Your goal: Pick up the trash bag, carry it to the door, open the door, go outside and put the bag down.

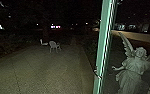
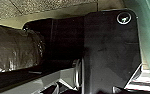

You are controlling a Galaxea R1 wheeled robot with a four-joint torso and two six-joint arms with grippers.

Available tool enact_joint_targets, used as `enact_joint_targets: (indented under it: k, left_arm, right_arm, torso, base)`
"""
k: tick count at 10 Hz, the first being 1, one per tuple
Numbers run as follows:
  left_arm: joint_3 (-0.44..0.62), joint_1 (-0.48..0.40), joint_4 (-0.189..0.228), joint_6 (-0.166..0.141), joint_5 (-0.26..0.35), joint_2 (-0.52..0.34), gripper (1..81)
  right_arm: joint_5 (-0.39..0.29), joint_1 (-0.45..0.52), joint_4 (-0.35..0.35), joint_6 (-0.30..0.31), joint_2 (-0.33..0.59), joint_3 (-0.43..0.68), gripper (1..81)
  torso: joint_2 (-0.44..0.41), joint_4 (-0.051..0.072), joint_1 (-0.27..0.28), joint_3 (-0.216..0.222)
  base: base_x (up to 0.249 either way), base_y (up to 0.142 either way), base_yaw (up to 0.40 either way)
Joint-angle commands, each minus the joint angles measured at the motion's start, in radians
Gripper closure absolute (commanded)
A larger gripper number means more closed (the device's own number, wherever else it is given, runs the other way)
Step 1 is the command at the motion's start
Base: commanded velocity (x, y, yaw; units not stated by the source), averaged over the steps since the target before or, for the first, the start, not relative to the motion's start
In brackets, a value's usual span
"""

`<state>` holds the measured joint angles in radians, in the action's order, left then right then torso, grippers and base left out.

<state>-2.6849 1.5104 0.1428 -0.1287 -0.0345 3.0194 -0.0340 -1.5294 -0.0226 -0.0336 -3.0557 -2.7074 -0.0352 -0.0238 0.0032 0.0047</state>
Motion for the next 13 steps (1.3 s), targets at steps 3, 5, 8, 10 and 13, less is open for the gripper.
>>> enact_joint_targets:
  k: [3, 5, 8, 10, 13]
  left_arm:
    - [0.003, -0.058, 0.009, 0.004, 0.044, -0.003, 81.1]
    - [0.003, -0.058, 0.008, 0.004, 0.044, -0.003, 81.1]
    - [0.003, -0.058, 0.008, 0.004, 0.042, -0.005, 81.1]
    - [0.003, -0.057, 0.006, 0.004, 0.042, -0.005, 81.1]
    - [0.003, -0.058, 0.006, 0.004, 0.041, -0.005, 81.1]
  right_arm:
    - [-0.056, 0.054, -0.010, -0.002, -0.004, 0.006, 1.0]
    - [-0.056, 0.053, -0.010, -0.002, -0.004, 0.006, 1.0]
    - [-0.056, 0.054, -0.010, -0.002, -0.004, 0.006, 1.0]
    - [-0.056, 0.054, -0.010, -0.002, -0.005, 0.006, 1.0]
    - [-0.056, 0.054, -0.008, -0.002, -0.005, 0.006, 1.0]
  torso:
    - [0.000, 0.000, 0.000, 0.000]
    - [0.000, 0.000, 0.000, 0.000]
    - [0.000, 0.000, -0.001, 0.000]
    - [0.001, 0.000, 0.001, 0.000]
    - [0.001, 0.000, 0.000, 0.000]
  base:
    - [0.088, 0.000, 0.000]
    - [0.102, 0.000, 0.000]
    - [0.109, 0.000, 0.000]
    - [0.108, 0.000, 0.000]
    - [0.108, 0.000, 0.000]
